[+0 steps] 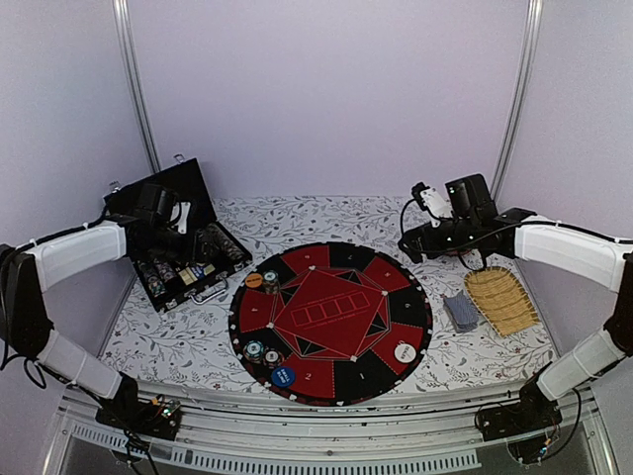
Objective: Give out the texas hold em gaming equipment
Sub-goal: Pick up the face-down deck piles from the corner of the board.
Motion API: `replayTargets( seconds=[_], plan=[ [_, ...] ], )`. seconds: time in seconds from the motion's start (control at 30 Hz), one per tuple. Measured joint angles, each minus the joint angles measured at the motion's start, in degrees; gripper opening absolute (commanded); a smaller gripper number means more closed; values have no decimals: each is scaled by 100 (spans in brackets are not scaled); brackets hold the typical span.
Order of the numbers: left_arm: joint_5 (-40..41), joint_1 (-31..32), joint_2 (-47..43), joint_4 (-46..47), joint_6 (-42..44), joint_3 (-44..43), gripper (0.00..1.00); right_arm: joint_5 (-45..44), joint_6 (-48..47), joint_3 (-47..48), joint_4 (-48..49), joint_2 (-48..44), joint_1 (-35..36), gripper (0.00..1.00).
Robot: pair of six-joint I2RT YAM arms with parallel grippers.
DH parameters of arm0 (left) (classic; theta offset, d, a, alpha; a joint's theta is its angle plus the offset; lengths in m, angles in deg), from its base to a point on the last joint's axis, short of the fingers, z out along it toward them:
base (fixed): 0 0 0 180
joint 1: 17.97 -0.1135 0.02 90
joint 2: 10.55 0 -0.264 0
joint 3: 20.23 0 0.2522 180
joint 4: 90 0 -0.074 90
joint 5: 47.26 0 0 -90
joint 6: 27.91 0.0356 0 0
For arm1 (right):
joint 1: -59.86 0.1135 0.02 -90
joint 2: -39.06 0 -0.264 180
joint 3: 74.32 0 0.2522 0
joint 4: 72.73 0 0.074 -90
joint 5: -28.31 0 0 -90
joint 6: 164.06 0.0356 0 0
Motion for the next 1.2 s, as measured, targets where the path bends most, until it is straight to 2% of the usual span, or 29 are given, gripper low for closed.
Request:
replayTargets(
  seconds=[0.27, 0.47, 0.87, 1.2],
  plan=[
    [52, -354, -463, -225, -168, 409, 98, -116, 72, -516, 28, -791, -466, 99],
    [63, -380, -538, -306, -166, 369, 98, -216, 367, -514, -420, -841, -678, 99],
    [-61, -389, -540, -310, 4, 166, 98, -356, 1360, -426, -2332, 173, -901, 99],
    [-581, -570, -560, -262, 26, 166, 98, -380, 1814, -400, -3064, 518, -1021, 99]
  ],
)
